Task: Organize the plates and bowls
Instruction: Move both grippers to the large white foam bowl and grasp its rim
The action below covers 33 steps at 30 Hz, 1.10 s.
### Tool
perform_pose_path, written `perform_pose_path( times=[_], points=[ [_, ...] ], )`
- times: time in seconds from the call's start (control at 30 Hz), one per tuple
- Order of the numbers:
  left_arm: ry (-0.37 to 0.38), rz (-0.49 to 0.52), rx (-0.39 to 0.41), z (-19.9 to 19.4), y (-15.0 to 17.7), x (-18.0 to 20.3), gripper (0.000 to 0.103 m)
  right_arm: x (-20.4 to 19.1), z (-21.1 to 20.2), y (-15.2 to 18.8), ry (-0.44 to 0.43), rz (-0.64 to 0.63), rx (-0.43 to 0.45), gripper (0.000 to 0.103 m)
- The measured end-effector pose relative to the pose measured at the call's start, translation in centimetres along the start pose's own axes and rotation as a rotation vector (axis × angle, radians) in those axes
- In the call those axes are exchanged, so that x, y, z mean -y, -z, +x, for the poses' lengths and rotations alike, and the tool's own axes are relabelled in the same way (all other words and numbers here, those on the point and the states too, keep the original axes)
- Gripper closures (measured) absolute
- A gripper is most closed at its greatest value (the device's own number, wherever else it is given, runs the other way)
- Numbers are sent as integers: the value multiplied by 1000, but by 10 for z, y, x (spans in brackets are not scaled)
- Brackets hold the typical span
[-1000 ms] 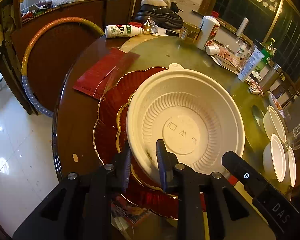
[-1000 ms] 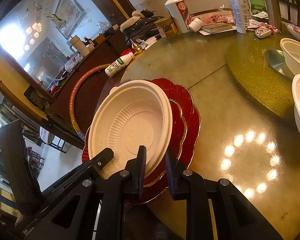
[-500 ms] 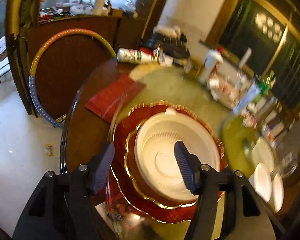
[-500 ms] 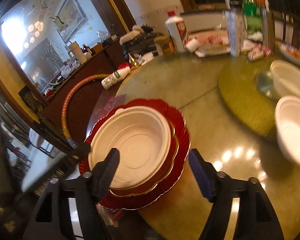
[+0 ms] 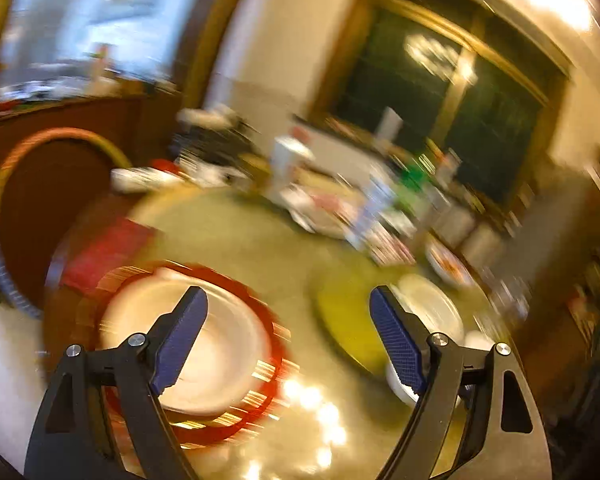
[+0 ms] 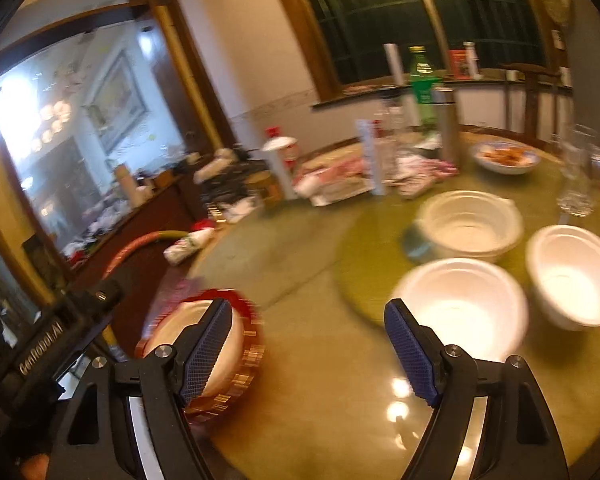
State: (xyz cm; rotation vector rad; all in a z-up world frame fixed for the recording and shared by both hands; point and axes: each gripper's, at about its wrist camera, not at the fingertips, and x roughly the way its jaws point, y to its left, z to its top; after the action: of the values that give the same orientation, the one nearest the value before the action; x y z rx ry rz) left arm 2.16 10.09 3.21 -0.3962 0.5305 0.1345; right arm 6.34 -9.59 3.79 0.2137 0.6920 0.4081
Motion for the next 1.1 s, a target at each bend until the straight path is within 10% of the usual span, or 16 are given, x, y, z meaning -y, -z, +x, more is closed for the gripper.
perform_pose_path(
  times=[0.33, 0.47, 0.7, 1.1],
  points=[
    [108, 138, -438, 109, 39, 90, 19, 140, 1, 8, 46, 326, -194, 22],
    [94, 141, -480, 129, 49, 102, 19, 171, 15, 10, 28, 422, -227, 23],
    [68, 134, -513, 149, 61, 108, 20, 195, 42, 14, 38, 489, -283, 56],
    [47, 242, -531, 158, 75, 117, 92, 186, 52, 19, 40, 471, -281, 96]
  ],
)
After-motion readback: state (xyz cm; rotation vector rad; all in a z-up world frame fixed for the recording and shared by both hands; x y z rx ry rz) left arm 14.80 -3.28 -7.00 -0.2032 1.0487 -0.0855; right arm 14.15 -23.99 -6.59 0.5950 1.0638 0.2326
